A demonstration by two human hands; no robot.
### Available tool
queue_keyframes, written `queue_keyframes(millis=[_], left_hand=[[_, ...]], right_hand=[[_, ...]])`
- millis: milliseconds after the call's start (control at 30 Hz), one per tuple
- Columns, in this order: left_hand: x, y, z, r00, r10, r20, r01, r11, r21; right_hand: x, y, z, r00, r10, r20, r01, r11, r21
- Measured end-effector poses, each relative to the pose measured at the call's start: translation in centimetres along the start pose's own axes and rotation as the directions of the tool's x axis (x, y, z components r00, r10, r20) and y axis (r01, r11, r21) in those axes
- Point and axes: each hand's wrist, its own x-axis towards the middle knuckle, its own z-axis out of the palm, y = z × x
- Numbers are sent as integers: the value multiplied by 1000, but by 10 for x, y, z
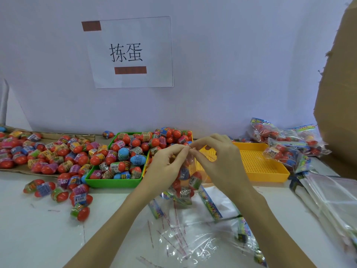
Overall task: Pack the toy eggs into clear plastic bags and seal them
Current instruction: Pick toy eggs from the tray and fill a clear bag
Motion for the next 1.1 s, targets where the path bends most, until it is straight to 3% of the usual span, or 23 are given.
queue_keyframes(millis=[133, 267, 500, 800, 900, 1100], left_hand=[[0, -2, 3, 999, 44, 27, -46, 996, 75], [0, -4, 6, 995, 13, -95, -17, 999, -36], [0, -4, 3, 992, -37, -120, 18, 988, -153], [0, -4, -1, 994, 94, -59, -85, 986, 142], [-2, -3, 0, 992, 117, -47, -108, 980, 166], [2, 0, 0, 995, 27, -93, -23, 999, 45]], right_hand=[[0, -1, 0, 1000, -6, -21, 5, 999, -50], [0, -2, 1, 997, 10, -70, -13, 999, -33], [0, -2, -1, 997, -60, -46, 55, 992, -111], [2, 2, -3, 992, -115, -50, 106, 982, -159], [2, 2, -5, 993, -112, -33, 105, 980, -170], [1, -2, -1, 990, 77, -117, -83, 996, -43]])
